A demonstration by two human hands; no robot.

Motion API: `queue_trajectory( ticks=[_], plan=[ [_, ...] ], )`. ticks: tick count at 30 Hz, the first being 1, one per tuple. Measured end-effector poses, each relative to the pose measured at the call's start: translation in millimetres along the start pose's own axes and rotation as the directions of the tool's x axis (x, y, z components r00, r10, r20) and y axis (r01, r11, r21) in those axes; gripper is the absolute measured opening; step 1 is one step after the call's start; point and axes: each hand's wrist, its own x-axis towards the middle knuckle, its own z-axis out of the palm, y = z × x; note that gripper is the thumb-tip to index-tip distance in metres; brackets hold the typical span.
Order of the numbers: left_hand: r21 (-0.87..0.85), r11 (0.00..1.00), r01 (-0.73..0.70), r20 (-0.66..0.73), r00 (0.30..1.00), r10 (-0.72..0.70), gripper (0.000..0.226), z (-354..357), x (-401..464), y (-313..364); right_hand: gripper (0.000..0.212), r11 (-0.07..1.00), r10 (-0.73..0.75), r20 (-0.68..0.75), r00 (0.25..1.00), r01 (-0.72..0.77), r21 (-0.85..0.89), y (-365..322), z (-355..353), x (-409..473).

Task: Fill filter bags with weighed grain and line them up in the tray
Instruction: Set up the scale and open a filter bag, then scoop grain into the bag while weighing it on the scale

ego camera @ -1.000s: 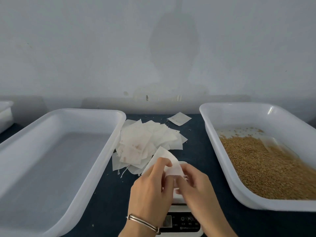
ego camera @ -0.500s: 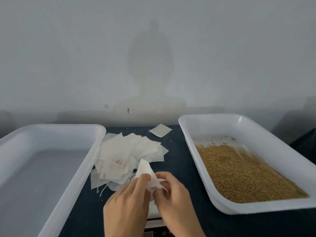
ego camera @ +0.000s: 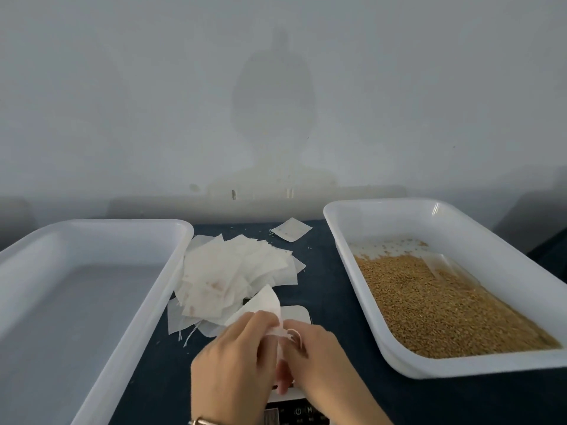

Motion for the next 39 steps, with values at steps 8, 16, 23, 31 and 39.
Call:
queue_trajectory(
  ticks=[8,16,23,31,39],
  plan=[
    [-0.084,0.967,-0.241,0.626,0.743,0.239,0.106,0,13,-15,0.027,0.993,0.026,0.161,0.987,-0.007,-0.117,0,-42,-12],
    [-0.169,0.944,-0.282,0.224,0.922,0.316,0.043,24,9,-5,0.021,0.995,-0.035,0.205,0.978,0.053,-0.085,-4,-47,-16],
    [-0.325,0.945,0.043,0.182,0.983,0.018,0.036,7,12,-21,0.028,0.993,-0.107,0.096,0.990,0.101,0.066,-5,-122,-6],
    [-0.297,0.934,0.198,0.197,0.970,-0.143,0.029,1,24,-32,0.065,0.815,0.314,-0.385,0.868,-0.454,-0.360,147,-257,104],
    [-0.317,0.923,0.217,0.173,0.970,-0.169,0.022,15,38,-23,0.092,0.759,0.413,-0.276,0.868,-0.495,-0.423,186,-235,117]
  ],
)
